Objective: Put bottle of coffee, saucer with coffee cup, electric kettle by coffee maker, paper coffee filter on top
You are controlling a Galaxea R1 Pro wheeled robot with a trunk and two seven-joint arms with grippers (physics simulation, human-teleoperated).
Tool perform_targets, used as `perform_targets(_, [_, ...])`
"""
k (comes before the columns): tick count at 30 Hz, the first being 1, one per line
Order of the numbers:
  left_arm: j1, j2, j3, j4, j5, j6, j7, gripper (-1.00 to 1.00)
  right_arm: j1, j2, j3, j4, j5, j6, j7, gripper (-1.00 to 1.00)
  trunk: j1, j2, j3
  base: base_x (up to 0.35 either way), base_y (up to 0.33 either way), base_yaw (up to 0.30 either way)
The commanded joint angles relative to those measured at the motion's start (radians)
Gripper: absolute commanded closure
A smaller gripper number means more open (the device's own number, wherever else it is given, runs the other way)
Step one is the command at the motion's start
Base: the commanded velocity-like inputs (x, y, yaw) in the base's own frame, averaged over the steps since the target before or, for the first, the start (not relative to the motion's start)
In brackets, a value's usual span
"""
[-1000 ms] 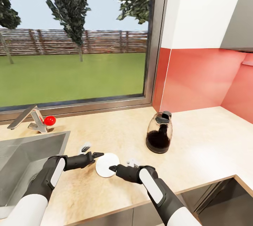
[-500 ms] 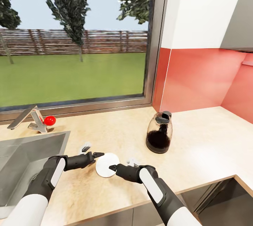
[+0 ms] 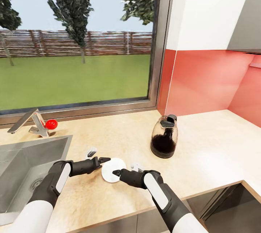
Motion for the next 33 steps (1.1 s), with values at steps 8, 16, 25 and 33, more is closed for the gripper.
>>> perform_targets(8, [-0.001, -0.002, 0.002, -0.001, 0.000, 0.008, -0.006, -1.00, -0.001, 0.000, 0.001, -0.001, -0.006, 0.002, -0.010, -1.00, 0.001, -0.002, -0.002, 0.000, 0.000, 0.000])
perform_targets(16, [-0.001, -0.005, 0.002, -0.002, 0.000, 0.010, -0.006, -1.00, -0.001, 0.000, 0.001, -0.001, -0.006, 0.002, -0.011, -1.00, 0.001, -0.002, -0.002, 0.000, 0.000, 0.000])
perform_targets(25, [-0.001, -0.014, 0.002, -0.002, 0.002, 0.010, -0.006, -1.00, -0.001, 0.000, 0.000, -0.001, -0.006, 0.002, -0.011, -1.00, 0.001, -0.002, -0.002, 0.000, 0.000, 0.000])
perform_targets(33, [-0.001, -0.017, 0.002, -0.002, 0.002, 0.010, -0.006, -1.00, -0.001, 0.000, -0.006, -0.001, -0.006, 0.002, -0.011, -1.00, 0.001, -0.002, -0.002, 0.000, 0.000, 0.000])
